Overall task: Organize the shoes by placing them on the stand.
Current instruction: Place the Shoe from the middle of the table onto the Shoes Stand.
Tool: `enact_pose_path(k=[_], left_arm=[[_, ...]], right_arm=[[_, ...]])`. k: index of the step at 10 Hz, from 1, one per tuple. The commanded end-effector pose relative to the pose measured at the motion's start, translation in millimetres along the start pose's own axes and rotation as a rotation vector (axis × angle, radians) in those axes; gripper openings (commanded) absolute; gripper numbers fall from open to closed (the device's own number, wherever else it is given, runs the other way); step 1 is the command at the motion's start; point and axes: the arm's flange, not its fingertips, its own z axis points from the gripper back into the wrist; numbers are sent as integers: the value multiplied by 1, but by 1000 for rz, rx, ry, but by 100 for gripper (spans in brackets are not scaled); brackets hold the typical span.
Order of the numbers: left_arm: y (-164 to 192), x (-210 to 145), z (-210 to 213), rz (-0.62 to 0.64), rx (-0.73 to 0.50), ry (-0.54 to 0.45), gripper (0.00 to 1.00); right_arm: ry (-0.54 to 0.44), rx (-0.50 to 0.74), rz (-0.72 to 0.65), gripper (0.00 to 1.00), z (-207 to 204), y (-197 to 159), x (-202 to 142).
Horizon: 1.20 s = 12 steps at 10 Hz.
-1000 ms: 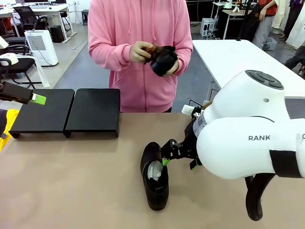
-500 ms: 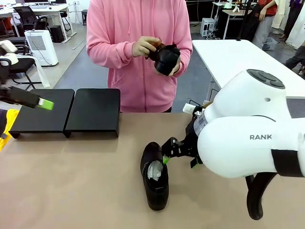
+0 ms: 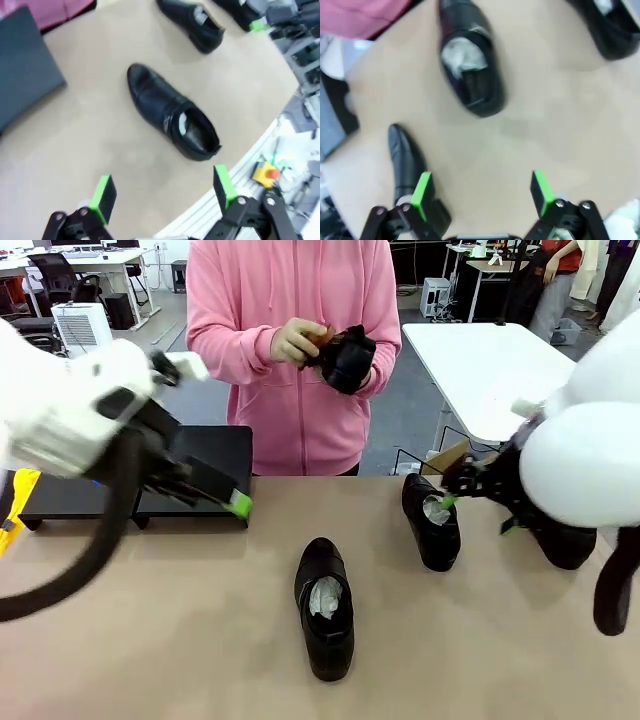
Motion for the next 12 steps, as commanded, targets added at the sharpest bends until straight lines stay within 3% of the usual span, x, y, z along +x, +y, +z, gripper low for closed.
enact_pose_path(k=[1,2,4,5,9,10,12], left_arm=[[-5,-51,-11,101,129,94,100],[0,0,0,0,0,0,100],[0,0,0,0,0,0,100],[-12,-5,-11,39,62,41,100],[-111,-14,-73,98,-23,104,100],[-129,-13,-88,125,-16,130,100],[-158,-7,-131,146,83,161,100]], right_arm=[[12,-107,-150,100,-18,-72,-41],[0,0,0,100,0,0,0],[11,-49,-68,100,-2,-20,13],[-4,-106,-24,100,-3,-13,8],[-35,-228,-270,100,0,-55,57],[-21,-158,-143,100,-5,-49,36],[-21,-158,-143,100,-5,-49,36]])
